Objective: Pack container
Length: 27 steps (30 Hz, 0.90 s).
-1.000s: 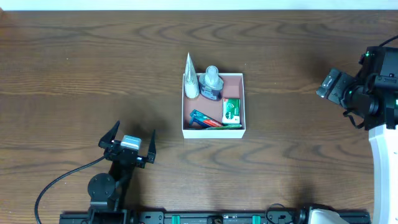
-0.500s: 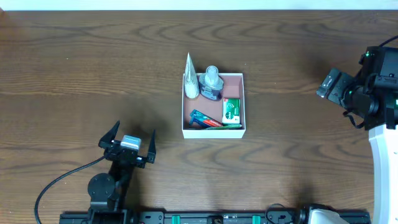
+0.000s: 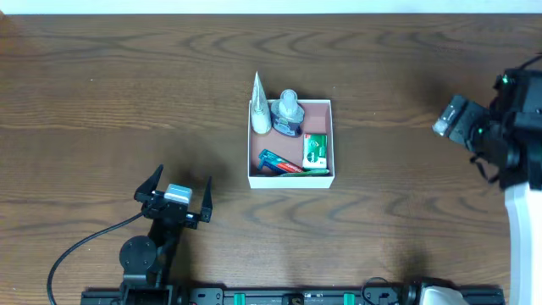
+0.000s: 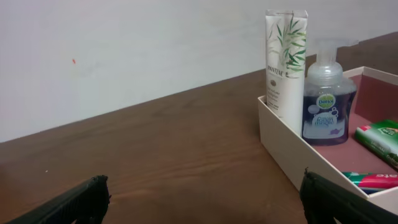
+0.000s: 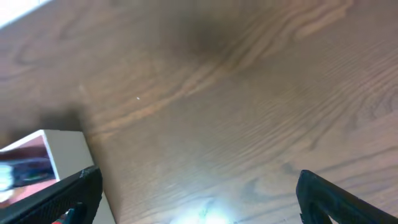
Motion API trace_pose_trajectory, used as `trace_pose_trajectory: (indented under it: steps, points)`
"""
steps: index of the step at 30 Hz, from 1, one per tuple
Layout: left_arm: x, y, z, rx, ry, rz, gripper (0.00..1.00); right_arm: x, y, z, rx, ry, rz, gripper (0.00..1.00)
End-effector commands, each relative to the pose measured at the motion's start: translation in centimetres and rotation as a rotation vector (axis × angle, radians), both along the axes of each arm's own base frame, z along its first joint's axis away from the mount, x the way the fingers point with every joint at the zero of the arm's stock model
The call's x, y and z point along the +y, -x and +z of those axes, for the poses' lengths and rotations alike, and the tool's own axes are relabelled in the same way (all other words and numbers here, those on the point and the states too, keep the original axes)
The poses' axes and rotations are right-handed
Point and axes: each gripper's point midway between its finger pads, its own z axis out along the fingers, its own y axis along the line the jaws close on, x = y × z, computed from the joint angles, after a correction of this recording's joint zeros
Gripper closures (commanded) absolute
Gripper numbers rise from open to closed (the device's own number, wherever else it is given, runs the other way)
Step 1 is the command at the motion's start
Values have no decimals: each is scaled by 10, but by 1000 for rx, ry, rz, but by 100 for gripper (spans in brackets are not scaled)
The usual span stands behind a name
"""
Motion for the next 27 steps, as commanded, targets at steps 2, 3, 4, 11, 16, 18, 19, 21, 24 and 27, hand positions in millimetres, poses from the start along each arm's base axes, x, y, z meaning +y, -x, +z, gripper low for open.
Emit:
trace_pose_trajectory:
  steps: [2, 3, 4, 11, 16, 18, 19, 21, 24, 27]
  points:
    - [-1, 1, -15, 51, 9, -8, 2, -2, 34, 10, -98, 67, -30, 1]
    - [-1, 1, -15, 51, 9, -9, 2, -1, 44, 8, -120, 74, -31, 1]
    - [-1, 1, -15, 51, 9, -9, 2, 0, 49, 7, -143, 75, -32, 1]
    - [-1, 1, -15, 51, 9, -8, 2, 5, 62, 38, -512, 68, -41, 1]
    - [-1, 1, -15, 51, 9, -8, 2, 14, 66, 60, -739, 60, -1, 1]
    - [-1, 1, -15, 51, 9, -9, 2, 17, 69, 67, -827, 62, 11, 1]
    - [-1, 1, -15, 51, 9, -8, 2, 19, 70, 68, -862, 63, 17, 1]
    - [-1, 1, -15, 51, 9, -9, 2, 22, 72, 67, -910, 59, 33, 1]
    - [-1, 1, -15, 51, 9, -9, 2, 28, 74, 57, -957, 50, 61, 1]
    - [-1, 1, -15, 51, 9, -9, 2, 32, 71, 39, -978, 43, 77, 1]
